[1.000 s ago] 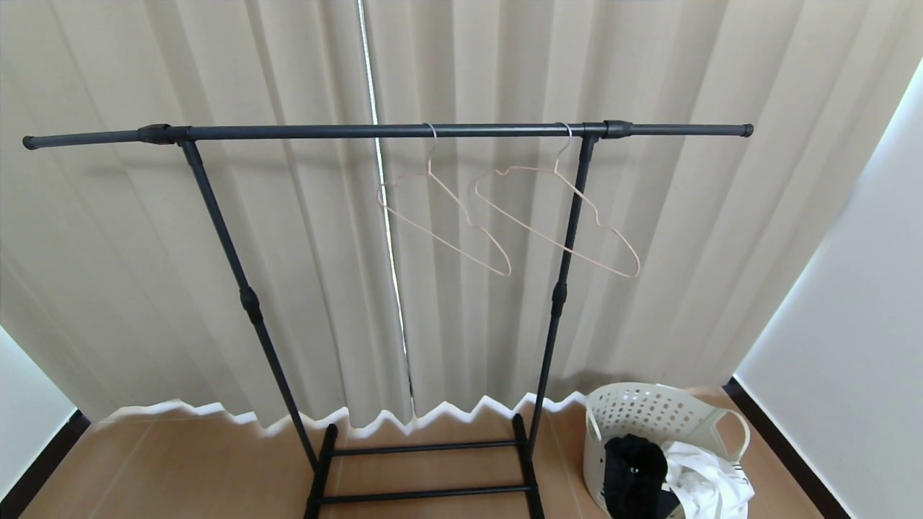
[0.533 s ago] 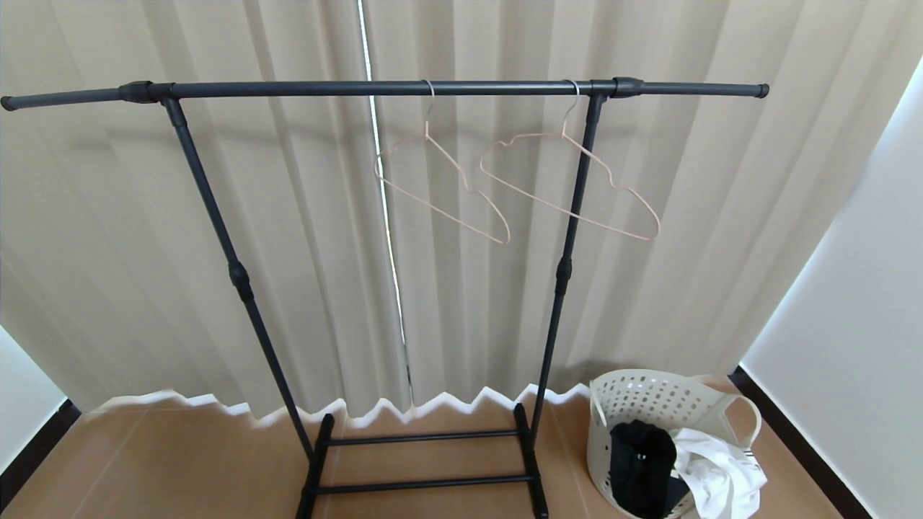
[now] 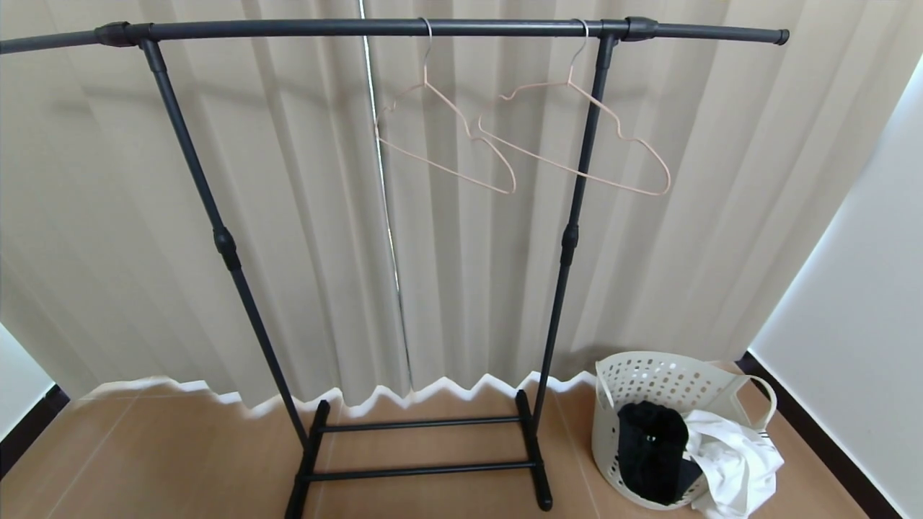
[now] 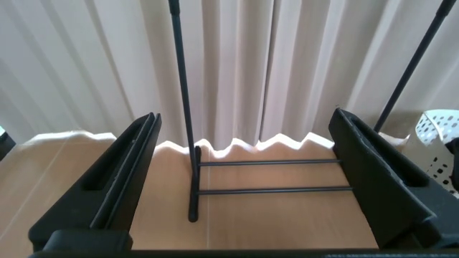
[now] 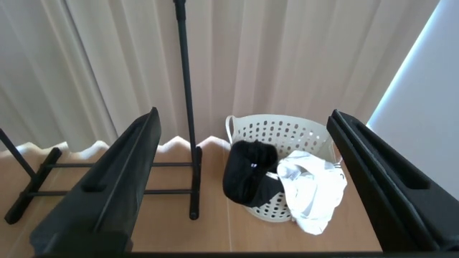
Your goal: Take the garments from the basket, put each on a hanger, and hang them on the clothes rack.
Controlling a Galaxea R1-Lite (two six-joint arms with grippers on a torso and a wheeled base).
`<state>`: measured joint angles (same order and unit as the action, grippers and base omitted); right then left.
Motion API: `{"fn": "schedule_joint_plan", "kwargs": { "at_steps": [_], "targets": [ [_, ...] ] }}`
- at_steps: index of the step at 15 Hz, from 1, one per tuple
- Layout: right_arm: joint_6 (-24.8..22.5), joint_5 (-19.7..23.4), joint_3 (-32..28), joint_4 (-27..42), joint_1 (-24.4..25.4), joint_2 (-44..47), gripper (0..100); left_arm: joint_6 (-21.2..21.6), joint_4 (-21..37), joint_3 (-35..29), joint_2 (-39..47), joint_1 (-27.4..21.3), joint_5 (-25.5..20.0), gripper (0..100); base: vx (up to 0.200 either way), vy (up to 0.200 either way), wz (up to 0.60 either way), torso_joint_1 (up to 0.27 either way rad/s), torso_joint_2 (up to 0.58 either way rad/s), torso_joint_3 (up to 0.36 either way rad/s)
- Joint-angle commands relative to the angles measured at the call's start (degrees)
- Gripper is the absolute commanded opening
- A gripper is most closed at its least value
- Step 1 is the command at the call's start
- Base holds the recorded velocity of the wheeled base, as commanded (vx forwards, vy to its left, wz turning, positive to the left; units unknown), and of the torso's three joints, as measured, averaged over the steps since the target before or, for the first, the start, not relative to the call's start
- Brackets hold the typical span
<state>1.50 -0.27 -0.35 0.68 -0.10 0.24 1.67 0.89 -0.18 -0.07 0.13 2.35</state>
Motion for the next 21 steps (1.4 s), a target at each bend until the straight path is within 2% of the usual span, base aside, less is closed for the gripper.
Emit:
{"fn": "schedule_joint_plan", "kwargs": {
  "at_steps": [1, 10, 15, 19, 21],
  "targets": [
    [0.0, 0.0, 0.0, 0.0, 0.0, 0.0, 100, 0.0, 0.0, 0.0, 0.1, 0.0, 0.0, 100, 0.000, 0.000, 0.00, -0.115, 0.48, 0.359],
    [0.1, 0.0, 0.0, -0.1, 0.0, 0.0, 100, 0.0, 0.0, 0.0, 0.1, 0.0, 0.0, 100, 0.000, 0.000, 0.00, -0.052, 0.43, 0.378],
    [0.1, 0.0, 0.0, 0.0, -0.1, 0.0, 100, 0.0, 0.0, 0.0, 0.1, 0.0, 0.0, 100, 0.000, 0.000, 0.00, 0.000, 0.07, 0.067],
    [0.2, -0.1, 0.0, 0.0, 0.0, 0.0, 100, 0.0, 0.0, 0.0, 0.1, 0.0, 0.0, 100, 0.000, 0.000, -0.60, 0.000, 0.00, 0.010],
    [0.2, -0.1, 0.0, -0.1, 0.0, 0.0, 100, 0.0, 0.0, 0.0, 0.1, 0.0, 0.0, 100, 0.000, 0.000, 0.00, 0.000, 0.00, 0.000]
  ]
}}
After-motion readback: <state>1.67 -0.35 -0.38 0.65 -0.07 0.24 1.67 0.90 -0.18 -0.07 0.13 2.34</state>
